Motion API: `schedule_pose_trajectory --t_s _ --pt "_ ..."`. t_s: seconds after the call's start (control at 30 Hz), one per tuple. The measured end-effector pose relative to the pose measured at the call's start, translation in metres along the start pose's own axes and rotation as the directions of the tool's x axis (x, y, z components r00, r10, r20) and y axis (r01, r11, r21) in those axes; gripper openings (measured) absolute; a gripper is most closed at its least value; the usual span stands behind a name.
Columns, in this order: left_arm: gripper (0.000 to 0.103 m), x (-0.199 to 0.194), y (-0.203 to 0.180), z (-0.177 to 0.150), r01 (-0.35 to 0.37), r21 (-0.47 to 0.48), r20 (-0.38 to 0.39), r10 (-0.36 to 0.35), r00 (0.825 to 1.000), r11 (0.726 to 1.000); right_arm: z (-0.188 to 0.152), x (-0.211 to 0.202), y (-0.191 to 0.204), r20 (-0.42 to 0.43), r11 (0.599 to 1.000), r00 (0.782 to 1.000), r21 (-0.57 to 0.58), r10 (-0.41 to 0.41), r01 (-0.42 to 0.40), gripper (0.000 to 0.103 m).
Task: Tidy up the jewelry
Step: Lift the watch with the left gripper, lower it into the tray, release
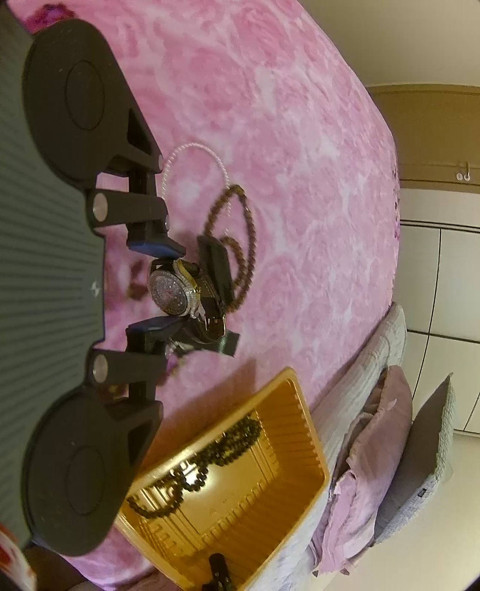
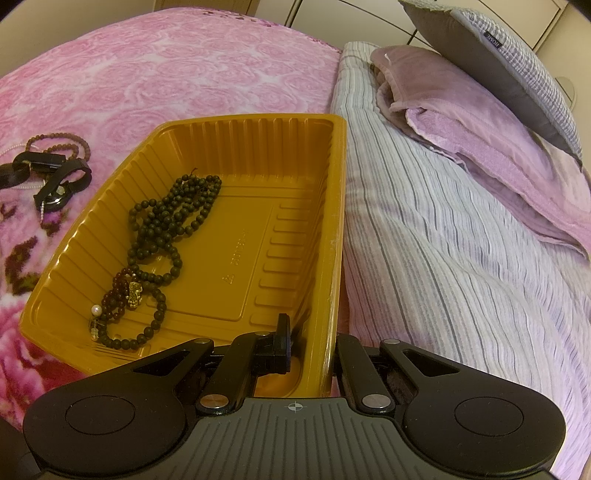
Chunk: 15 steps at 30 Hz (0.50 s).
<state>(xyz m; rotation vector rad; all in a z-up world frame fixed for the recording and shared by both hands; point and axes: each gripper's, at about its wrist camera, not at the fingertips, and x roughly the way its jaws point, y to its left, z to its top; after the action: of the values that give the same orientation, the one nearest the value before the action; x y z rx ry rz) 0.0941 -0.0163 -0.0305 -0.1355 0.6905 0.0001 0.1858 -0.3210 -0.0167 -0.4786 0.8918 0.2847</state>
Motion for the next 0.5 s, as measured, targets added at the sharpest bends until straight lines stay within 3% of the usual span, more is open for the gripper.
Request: schedule_pose_trajectory --t_s 0.5 --pt "0.03 0.004 -0.029 0.015 0.091 0.037 -0.009 -0.091 0.996 0.995 0.0 0.0 -0.001 0.0 1.0 1.0 0.0 0.001 -0.001 0.006"
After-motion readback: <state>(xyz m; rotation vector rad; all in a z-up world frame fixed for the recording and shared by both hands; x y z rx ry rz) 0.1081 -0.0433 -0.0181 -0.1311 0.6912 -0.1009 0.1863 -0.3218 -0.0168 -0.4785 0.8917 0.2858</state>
